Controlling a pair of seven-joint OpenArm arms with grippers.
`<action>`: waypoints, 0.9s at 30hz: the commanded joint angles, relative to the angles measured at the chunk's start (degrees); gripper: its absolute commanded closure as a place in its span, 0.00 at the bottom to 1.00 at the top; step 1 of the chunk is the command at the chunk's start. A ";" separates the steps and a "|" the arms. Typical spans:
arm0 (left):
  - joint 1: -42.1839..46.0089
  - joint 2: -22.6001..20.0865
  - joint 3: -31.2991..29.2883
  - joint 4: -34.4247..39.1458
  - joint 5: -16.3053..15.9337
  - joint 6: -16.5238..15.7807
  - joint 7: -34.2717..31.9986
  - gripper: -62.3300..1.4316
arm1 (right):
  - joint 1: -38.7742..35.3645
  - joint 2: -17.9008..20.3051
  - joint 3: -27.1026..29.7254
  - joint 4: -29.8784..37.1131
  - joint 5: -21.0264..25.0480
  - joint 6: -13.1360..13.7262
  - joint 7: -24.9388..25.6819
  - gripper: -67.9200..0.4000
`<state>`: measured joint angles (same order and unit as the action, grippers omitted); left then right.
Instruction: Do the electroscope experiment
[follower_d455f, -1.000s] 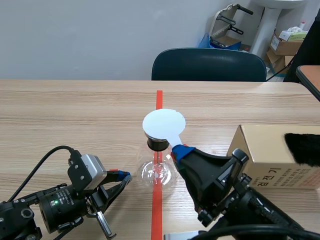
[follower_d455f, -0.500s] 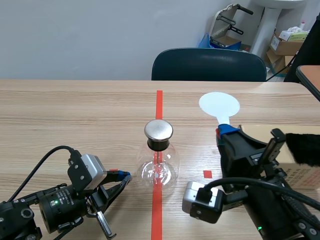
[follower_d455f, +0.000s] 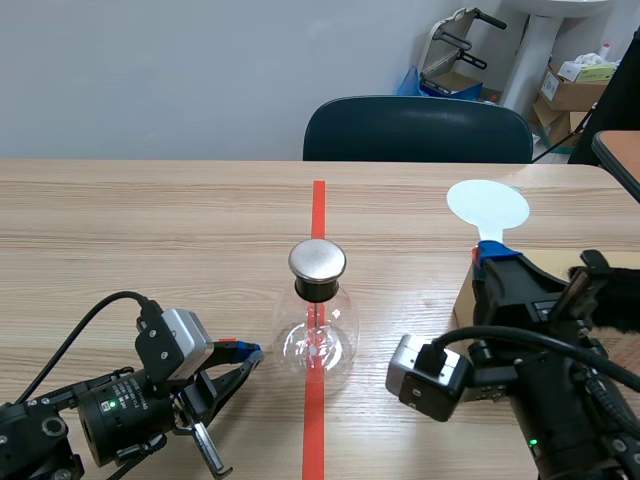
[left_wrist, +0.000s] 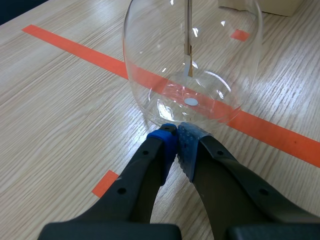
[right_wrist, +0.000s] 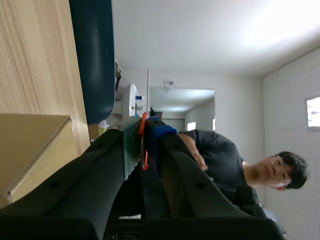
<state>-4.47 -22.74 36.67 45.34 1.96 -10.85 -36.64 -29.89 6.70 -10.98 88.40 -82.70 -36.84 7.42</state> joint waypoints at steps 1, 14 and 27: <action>-0.28 -0.02 -0.48 0.72 -0.22 0.74 -0.81 0.91 | 0.37 0.44 0.20 0.79 0.39 -0.70 1.84 0.98; -0.28 0.00 -0.48 0.72 -0.22 1.27 -0.81 0.91 | 0.37 0.44 0.20 0.79 0.39 -0.70 21.70 0.98; -0.28 0.00 -0.48 0.72 -0.22 1.27 -0.81 0.91 | 0.37 0.44 0.20 0.79 0.39 -0.70 31.93 0.98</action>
<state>-4.47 -22.74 36.67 45.34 1.96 -9.47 -36.64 -29.89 6.70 -10.98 88.40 -82.96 -36.86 39.22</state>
